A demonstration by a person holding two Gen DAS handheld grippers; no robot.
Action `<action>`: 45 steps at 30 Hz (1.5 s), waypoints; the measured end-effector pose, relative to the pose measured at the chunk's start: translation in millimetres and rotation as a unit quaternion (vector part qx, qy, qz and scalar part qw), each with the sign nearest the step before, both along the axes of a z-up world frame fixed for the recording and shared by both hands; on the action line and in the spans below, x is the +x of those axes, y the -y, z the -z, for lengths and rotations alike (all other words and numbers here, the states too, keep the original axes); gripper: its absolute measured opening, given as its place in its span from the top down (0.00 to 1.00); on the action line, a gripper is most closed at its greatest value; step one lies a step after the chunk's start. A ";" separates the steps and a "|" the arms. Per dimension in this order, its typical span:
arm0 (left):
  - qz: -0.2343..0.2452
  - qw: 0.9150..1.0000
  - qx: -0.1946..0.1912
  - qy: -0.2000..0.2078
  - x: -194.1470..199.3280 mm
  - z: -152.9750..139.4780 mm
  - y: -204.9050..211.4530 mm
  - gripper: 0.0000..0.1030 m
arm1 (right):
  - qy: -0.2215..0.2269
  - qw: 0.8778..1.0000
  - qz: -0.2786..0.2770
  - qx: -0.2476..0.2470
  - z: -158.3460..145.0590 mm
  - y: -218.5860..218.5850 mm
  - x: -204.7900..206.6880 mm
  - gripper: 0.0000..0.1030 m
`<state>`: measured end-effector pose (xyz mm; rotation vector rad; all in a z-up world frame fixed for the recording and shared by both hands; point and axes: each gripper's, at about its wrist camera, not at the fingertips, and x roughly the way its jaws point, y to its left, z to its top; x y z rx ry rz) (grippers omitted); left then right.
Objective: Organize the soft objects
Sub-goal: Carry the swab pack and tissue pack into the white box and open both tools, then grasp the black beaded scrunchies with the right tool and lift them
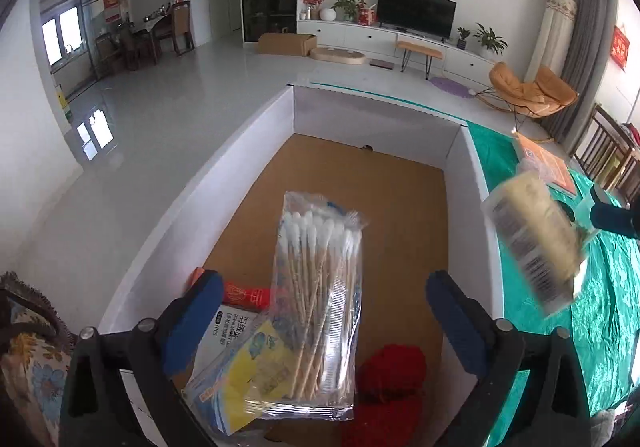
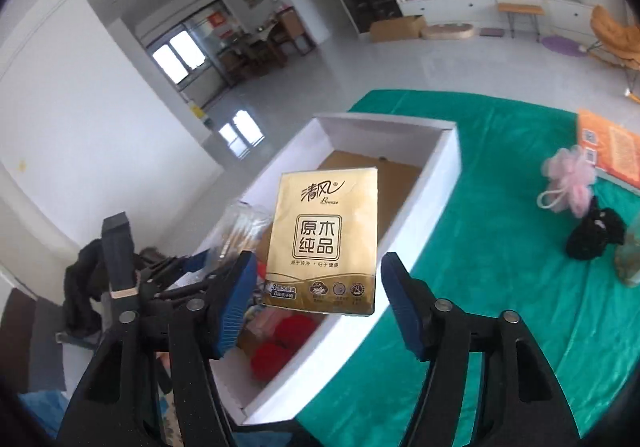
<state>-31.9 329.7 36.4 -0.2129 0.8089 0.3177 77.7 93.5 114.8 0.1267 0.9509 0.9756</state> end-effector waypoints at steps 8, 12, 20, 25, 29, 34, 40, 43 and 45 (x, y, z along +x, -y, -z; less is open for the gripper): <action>0.018 0.997 -0.063 0.032 1.4 7.9 4.3 0.00 | 0.033 0.997 0.058 -0.049 62.2 23.6 -7.5 0.27; 0.060 0.993 -0.088 0.050 11.9 6.1 34.0 0.00 | 0.067 0.965 0.190 -0.167 116.8 103.5 23.7 0.27; 0.111 0.986 -0.104 0.066 26.4 -10.7 78.9 0.00 | -0.004 0.932 0.339 -0.131 139.4 197.9 125.2 0.28; 0.124 0.987 -0.085 0.060 35.8 -16.4 97.0 0.00 | -0.006 0.927 0.347 -0.142 162.2 172.3 166.1 0.28; 0.144 0.984 -0.087 0.051 42.9 -12.8 117.2 0.00 | -0.021 0.920 0.356 -0.161 176.5 166.9 189.0 0.72; 0.178 0.979 -0.089 0.042 52.2 -6.6 150.3 0.00 | -0.020 0.941 0.315 -0.126 174.0 175.8 156.5 0.73; 0.218 0.970 -0.109 0.020 64.9 9.9 190.1 0.00 | -0.024 0.954 0.266 -0.140 184.1 211.0 52.8 0.73; 0.234 0.966 -0.111 0.006 70.0 19.5 211.3 0.00 | 0.003 0.935 0.312 -0.167 185.2 256.1 30.0 0.73; 0.243 0.964 -0.111 -0.002 72.6 23.5 222.3 0.00 | -0.002 0.920 0.355 -0.164 184.3 292.3 37.7 0.73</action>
